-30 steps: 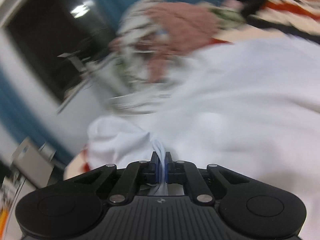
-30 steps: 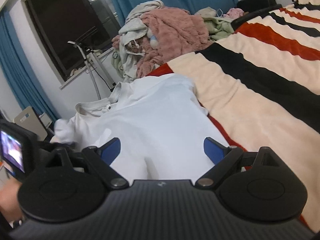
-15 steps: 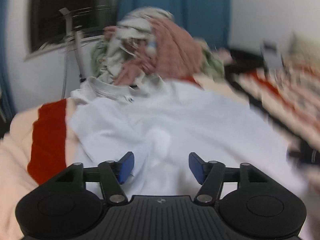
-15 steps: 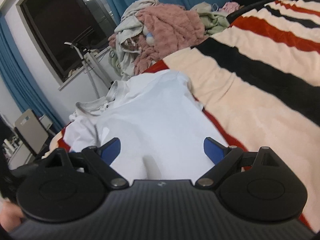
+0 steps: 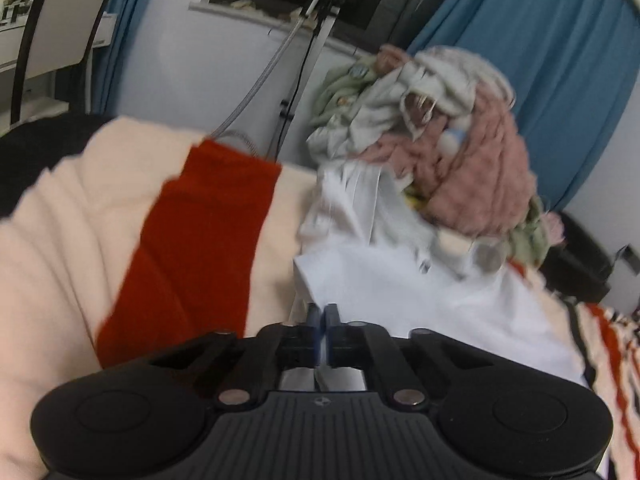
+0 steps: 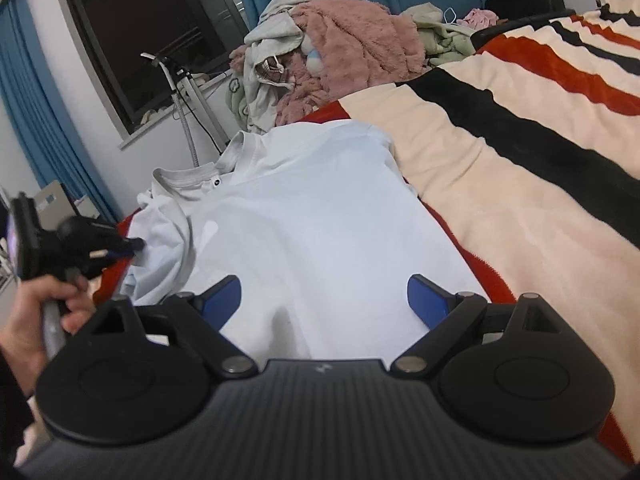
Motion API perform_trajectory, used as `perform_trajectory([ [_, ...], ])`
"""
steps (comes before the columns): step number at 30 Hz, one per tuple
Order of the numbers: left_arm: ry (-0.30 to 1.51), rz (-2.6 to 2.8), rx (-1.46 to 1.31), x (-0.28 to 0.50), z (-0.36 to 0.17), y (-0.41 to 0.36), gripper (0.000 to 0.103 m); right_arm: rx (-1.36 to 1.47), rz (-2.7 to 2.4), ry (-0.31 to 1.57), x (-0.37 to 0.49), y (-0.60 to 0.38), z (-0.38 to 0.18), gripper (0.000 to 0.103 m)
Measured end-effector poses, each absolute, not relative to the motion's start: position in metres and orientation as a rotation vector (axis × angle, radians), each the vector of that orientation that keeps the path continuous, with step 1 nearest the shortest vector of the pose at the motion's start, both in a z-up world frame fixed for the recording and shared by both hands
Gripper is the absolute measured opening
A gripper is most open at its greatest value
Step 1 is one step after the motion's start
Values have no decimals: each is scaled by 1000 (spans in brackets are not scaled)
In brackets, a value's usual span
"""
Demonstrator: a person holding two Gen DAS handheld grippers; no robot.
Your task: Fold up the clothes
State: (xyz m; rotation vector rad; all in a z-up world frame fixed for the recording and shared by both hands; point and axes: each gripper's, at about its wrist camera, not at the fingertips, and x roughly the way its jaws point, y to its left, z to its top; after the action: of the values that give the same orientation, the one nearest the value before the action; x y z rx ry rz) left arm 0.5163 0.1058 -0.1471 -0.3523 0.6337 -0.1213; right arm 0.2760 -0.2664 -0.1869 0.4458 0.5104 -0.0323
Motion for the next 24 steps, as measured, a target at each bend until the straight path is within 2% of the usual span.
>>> perform_trajectory([
  [6, 609, -60, -239, 522, -87, 167, 1, 359, -48, 502, 275, -252, -183, 91],
  [11, 623, 197, -80, 563, -35, 229, 1, 270, -55, 501, 277, -234, -181, 91],
  [15, 694, 282, -85, 587, -33, 269, 3, 238, -53, 511, 281, -227, -184, 91],
  [19, 712, 244, -183, 558, -48, 289, 22, 218, -51, 510, 285, -222, -186, 91],
  [21, 711, 206, -242, 530, -56, 296, 35, 219, -47, 513, 286, -220, -187, 91],
  [23, 682, 177, -317, 490, -61, 300, 57, 226, -44, 513, 285, -221, -186, 91],
  [24, 666, 166, -354, 470, -63, 302, 61, 231, -42, 512, 284, -221, -186, 91],
])
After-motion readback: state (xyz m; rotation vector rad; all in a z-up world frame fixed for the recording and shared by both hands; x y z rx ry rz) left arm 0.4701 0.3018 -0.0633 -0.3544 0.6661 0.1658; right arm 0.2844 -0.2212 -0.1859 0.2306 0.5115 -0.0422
